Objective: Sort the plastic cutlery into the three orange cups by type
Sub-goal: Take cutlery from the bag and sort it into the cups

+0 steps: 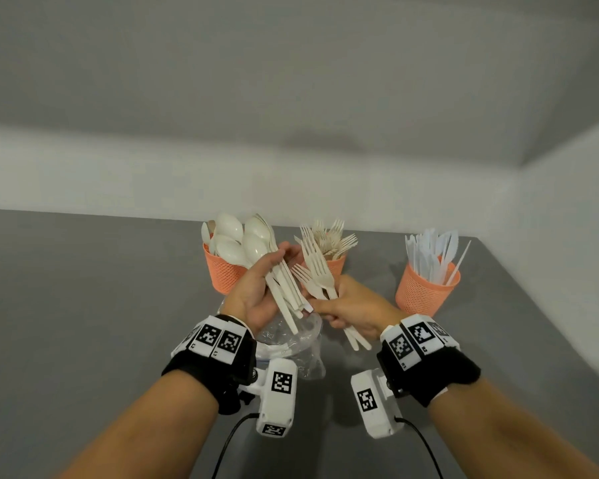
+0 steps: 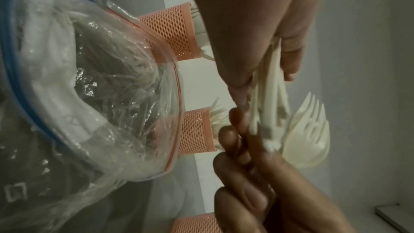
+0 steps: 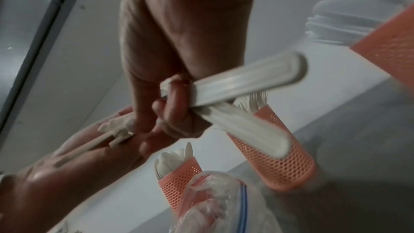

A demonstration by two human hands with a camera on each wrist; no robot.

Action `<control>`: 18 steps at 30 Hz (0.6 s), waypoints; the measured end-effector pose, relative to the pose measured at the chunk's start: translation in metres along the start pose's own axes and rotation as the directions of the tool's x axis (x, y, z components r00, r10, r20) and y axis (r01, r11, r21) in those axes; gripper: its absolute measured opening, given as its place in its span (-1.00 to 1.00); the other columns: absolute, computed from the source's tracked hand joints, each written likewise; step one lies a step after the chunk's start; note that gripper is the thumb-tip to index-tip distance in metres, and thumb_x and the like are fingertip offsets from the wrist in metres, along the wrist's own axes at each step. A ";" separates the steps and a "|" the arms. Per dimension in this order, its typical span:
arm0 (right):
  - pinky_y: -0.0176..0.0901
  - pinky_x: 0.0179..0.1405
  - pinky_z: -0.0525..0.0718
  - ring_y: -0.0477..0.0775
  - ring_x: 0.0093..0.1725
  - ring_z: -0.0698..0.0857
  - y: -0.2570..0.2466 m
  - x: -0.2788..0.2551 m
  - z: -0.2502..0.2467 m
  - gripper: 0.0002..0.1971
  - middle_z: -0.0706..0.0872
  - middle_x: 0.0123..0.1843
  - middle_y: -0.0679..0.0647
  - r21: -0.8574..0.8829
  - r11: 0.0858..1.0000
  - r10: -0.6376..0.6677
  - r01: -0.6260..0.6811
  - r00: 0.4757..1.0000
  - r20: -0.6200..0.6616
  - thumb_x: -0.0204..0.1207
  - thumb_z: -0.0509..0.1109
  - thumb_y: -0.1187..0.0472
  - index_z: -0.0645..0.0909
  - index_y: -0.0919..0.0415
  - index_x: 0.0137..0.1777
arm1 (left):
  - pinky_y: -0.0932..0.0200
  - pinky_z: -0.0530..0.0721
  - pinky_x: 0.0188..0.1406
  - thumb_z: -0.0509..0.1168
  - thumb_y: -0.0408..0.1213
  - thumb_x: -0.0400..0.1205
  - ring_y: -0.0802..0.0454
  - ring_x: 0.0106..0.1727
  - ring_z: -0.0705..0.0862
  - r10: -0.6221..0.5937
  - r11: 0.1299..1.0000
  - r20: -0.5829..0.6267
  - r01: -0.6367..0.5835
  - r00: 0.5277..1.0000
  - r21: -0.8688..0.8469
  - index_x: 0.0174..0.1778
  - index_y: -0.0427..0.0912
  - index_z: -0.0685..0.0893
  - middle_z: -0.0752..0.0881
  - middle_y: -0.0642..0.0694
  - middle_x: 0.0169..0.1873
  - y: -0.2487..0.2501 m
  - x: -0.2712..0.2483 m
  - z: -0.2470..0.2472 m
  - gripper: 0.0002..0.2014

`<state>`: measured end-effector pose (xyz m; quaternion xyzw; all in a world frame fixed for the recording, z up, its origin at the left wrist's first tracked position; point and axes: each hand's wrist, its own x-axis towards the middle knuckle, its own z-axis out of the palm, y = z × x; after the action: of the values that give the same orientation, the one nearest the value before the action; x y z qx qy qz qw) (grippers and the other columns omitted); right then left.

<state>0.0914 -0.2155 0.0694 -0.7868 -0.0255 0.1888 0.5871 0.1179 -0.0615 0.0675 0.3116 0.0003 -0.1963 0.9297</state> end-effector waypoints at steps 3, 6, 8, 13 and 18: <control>-0.45 -0.74 0.24 -0.21 -0.62 0.37 0.000 -0.001 0.000 -0.85 0.60 -0.48 -0.02 0.224 0.974 -0.046 0.027 0.996 0.077 0.52 0.36 0.39 0.60 0.34 0.07 | 0.10 0.78 -0.12 0.16 -0.37 0.64 0.11 -0.24 0.79 0.011 0.998 -0.037 -0.013 0.999 -0.068 -0.23 -0.19 0.63 0.75 -0.04 -0.34 0.001 0.004 -0.003 -0.81; -0.44 -0.76 0.20 -0.19 -0.64 0.37 -0.001 -0.002 -0.002 -0.85 0.67 -0.44 0.08 0.417 0.909 -0.052 0.020 0.997 0.064 0.57 0.19 0.48 0.58 0.37 0.01 | 0.13 0.79 -0.11 0.18 -0.37 0.64 0.09 -0.23 0.80 0.019 0.997 -0.051 -0.023 0.999 -0.075 -0.20 -0.21 0.60 0.73 -0.06 -0.31 0.000 0.007 -0.005 -0.86; -0.42 -0.74 0.18 -0.17 -0.63 0.36 -0.001 -0.005 -0.002 -0.82 0.68 -0.39 0.15 0.474 0.880 -0.072 0.036 0.996 0.057 0.57 0.17 0.45 0.61 0.37 -0.03 | 0.06 0.79 -0.07 0.17 -0.40 0.65 0.04 -0.22 0.81 0.015 0.996 -0.057 -0.020 0.998 -0.090 -0.24 -0.25 0.62 0.75 -0.12 -0.32 0.000 0.007 -0.004 -0.82; -0.47 -0.74 0.23 -0.21 -0.65 0.35 0.003 -0.010 -0.002 -0.93 0.65 -0.40 0.10 0.278 0.958 -0.086 0.064 0.994 0.068 0.57 0.28 0.42 0.56 0.38 0.00 | 0.05 0.73 0.00 0.16 -0.41 0.64 0.04 -0.22 0.81 -0.003 0.999 -0.051 0.001 0.999 -0.045 -0.41 -0.26 0.75 0.78 -0.11 -0.36 -0.002 0.005 0.002 -0.64; -0.44 -0.76 0.18 -0.20 -0.66 0.33 0.014 -0.019 -0.027 -0.91 0.56 -0.43 0.13 0.245 0.968 0.053 -0.057 0.998 0.022 0.54 0.25 0.46 0.53 0.29 -0.09 | 0.16 0.78 -0.21 0.20 -0.34 0.66 0.14 -0.51 0.69 0.102 0.983 -0.168 -0.126 0.980 -0.135 -0.39 -0.21 0.60 0.63 -0.02 -0.60 0.008 0.008 0.009 -0.72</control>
<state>0.0796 -0.2492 0.0676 -0.7071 0.0152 0.2127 0.6742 0.1266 -0.0638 0.0781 0.2574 0.0716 -0.1164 0.9566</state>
